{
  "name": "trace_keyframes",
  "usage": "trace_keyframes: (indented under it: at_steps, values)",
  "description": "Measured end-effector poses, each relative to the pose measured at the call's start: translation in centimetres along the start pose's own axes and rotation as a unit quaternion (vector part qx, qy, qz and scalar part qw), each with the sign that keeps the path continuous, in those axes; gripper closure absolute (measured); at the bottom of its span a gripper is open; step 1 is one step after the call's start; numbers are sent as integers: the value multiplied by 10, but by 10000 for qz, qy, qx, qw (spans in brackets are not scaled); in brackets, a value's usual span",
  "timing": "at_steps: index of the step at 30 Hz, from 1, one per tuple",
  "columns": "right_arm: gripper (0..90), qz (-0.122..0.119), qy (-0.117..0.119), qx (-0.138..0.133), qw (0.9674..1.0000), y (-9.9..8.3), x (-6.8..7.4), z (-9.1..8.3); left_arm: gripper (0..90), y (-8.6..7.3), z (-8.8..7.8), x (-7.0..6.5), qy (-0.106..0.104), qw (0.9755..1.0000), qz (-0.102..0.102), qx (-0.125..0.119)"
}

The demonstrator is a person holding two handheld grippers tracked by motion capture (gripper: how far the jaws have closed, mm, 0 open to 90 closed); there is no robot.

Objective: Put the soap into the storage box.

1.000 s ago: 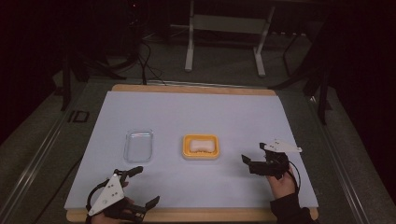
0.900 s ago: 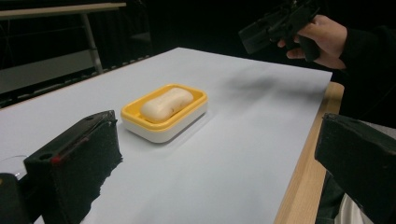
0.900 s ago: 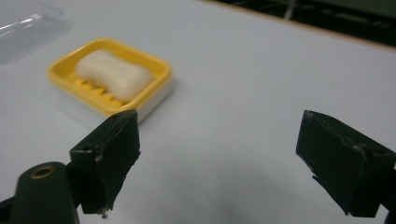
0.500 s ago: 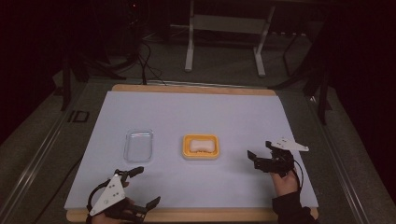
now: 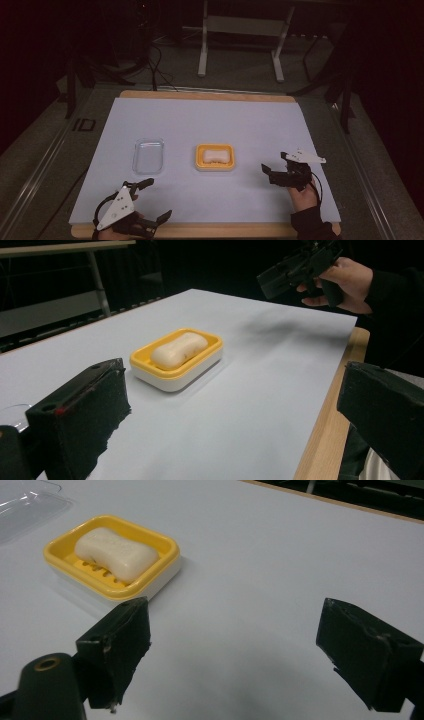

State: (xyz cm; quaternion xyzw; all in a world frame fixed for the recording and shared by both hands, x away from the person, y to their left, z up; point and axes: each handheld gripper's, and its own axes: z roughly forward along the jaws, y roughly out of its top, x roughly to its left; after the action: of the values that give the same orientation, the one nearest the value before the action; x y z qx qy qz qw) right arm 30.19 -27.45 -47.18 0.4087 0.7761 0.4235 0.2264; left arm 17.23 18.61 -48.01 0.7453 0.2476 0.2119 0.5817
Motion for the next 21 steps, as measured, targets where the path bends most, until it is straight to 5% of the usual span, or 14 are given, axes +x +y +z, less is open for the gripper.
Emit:
trace_keyframes:
  at_steps: [21]
  values:
    - [139,-36,166,69,9998,-1,1,4,4,0,0,1,50,10000,-45,-3]
